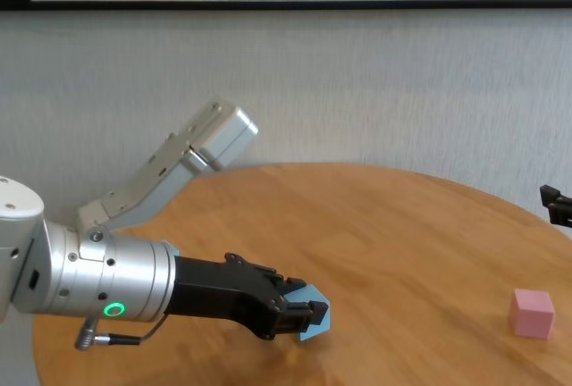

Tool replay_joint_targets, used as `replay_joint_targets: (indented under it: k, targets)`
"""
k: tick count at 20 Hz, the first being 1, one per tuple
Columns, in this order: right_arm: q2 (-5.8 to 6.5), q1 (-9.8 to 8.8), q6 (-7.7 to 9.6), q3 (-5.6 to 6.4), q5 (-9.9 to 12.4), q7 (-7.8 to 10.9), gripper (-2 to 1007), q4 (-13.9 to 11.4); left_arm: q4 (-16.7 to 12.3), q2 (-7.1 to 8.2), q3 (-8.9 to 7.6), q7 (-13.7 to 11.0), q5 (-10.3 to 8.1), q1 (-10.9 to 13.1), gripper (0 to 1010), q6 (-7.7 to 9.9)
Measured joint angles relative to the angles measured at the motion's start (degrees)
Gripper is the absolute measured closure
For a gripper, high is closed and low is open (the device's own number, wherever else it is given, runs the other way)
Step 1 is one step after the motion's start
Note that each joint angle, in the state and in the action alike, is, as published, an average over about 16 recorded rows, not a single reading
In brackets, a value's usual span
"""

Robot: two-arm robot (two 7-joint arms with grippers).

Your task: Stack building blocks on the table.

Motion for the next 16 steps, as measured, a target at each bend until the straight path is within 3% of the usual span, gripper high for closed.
replay_joint_targets:
  k: [10, 16]
  targets:
    - [0.0, 0.0, 0.0, 0.0, 0.0, 0.0, 0, 0.0, 1.2, -0.71, -0.12, -0.2, -0.46, -0.2, 593, -0.58]
    - [0.0, 0.0, 0.0, 0.0, 0.0, 0.0, 0, 0.0, 1.2, -0.73, -0.17, -0.2, -0.53, -0.1, 494, -0.68]
